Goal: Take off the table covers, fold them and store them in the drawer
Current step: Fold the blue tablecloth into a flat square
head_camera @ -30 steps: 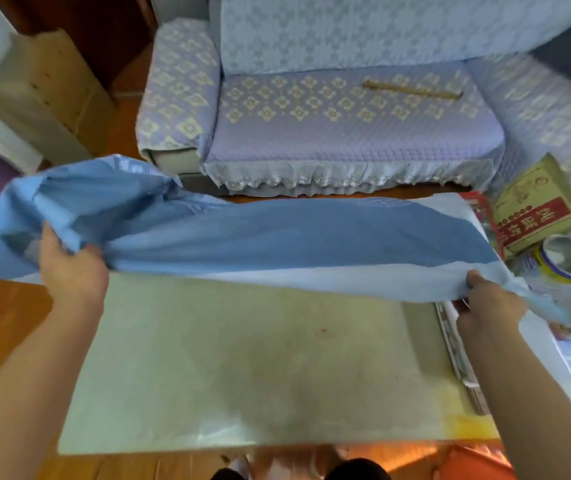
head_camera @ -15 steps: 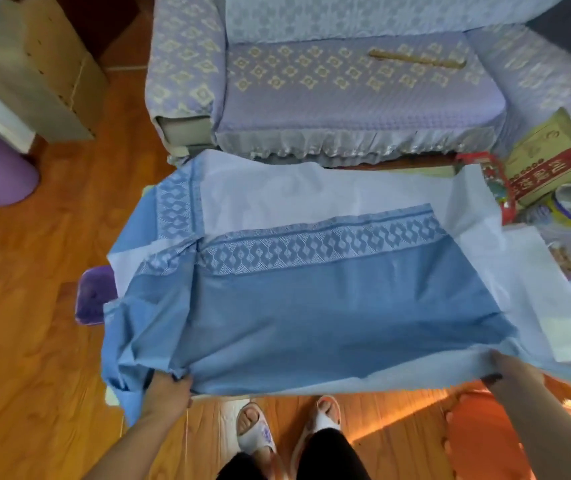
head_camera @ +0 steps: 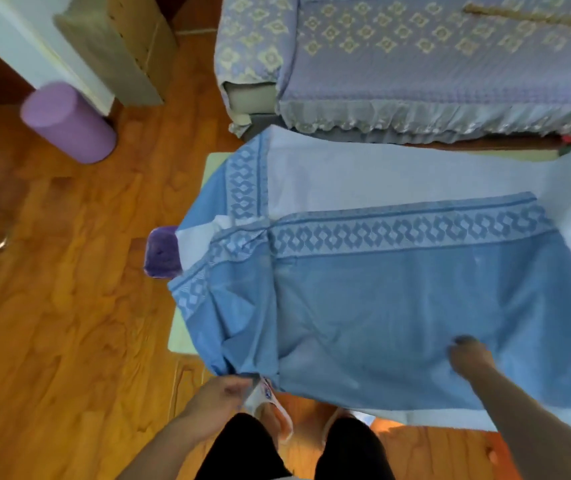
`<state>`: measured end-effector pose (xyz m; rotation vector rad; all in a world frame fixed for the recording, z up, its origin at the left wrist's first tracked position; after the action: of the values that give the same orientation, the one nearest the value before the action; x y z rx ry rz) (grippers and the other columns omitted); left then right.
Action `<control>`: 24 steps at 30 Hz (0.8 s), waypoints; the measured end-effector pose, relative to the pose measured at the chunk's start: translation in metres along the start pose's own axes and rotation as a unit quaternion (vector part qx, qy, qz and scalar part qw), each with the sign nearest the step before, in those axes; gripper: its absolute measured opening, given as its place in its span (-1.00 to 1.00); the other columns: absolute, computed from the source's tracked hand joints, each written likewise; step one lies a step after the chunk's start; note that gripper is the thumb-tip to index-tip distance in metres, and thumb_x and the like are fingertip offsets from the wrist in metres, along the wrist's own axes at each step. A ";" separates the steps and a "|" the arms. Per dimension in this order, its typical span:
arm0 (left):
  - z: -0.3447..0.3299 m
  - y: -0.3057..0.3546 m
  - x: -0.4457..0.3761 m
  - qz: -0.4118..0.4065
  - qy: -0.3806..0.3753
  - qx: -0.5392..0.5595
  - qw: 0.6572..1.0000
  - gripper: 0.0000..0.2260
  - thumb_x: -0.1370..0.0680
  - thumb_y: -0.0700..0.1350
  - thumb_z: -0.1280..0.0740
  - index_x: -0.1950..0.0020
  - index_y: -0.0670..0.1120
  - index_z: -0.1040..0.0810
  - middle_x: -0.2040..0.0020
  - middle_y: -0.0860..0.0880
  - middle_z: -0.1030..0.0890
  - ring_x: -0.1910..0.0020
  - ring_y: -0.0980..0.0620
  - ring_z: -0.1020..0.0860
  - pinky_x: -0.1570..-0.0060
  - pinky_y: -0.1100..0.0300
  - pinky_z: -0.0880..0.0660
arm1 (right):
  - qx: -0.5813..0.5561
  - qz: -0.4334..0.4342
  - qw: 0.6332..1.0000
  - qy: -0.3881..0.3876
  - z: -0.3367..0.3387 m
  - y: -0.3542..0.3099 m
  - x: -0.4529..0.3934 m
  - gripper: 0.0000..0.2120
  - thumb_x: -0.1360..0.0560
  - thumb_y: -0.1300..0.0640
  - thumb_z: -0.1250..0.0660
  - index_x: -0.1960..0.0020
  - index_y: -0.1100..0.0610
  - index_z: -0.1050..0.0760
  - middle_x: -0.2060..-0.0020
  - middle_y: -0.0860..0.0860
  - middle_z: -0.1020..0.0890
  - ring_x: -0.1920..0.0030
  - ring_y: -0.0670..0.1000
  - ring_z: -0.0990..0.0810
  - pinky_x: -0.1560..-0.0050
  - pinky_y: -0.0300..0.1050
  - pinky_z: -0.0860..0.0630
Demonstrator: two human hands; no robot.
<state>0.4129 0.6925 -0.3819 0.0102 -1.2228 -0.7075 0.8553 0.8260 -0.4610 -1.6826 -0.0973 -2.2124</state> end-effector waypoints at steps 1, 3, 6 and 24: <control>0.013 -0.020 -0.007 -0.003 0.026 0.001 1.000 -0.62 -0.54 -0.22 -0.40 0.22 0.30 -0.71 0.13 0.24 -0.72 0.05 0.26 -0.64 -0.14 0.18 -0.53 | 0.040 0.039 0.998 0.016 -0.024 -0.025 0.031 -0.79 -0.62 0.22 -0.20 0.19 0.06 -0.35 0.63 -0.04 -0.49 0.61 -0.21 -0.48 0.36 -0.31 -0.18; 0.042 -0.054 -0.020 0.029 0.074 0.057 0.995 -0.67 -0.54 -0.32 -0.35 0.20 0.08 -0.73 0.19 0.07 -0.71 0.12 0.03 -0.64 -0.01 0.06 -0.54 | 0.120 0.135 0.983 -0.020 -0.087 -0.063 0.067 -0.75 -0.64 0.29 -0.11 0.19 0.11 -0.38 0.57 -0.05 -0.47 0.59 -0.11 -0.43 0.42 -0.29 -0.22; 0.092 -0.074 -0.030 0.090 0.116 0.186 0.972 -0.84 -0.57 -0.30 -0.33 0.00 -0.09 -0.67 0.14 -0.14 -0.66 0.18 -0.09 -0.58 0.24 0.14 -0.42 | 0.160 0.244 0.955 -0.044 -0.190 -0.118 0.088 -0.78 -0.58 0.26 -0.25 0.22 0.09 -0.50 0.37 0.08 -0.49 0.36 0.01 -0.46 0.31 -0.15 -0.33; 0.195 -0.099 -0.267 0.167 0.084 0.273 0.944 -0.41 -0.30 0.17 -0.52 -0.19 -0.15 -0.57 -0.05 -0.16 -0.68 0.03 -0.22 -0.68 0.01 0.00 -0.63 | 0.329 0.314 0.849 0.268 -0.511 -0.092 0.148 -0.29 -0.23 0.28 -0.38 -0.40 0.15 -0.43 -0.34 0.17 -0.46 -0.23 0.23 -0.50 -0.16 0.13 -0.56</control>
<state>0.1554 0.8176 -0.5740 0.3100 -1.1843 -0.0554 0.3221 0.7400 -0.4545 -0.5736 -0.1205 -1.7522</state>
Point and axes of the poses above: each hand's wrist, its own x-axis away from the middle knuckle, its own z-axis out of the back of the hand, y = z × x, the point moved 3 cm from there along -x, towards the middle knuckle
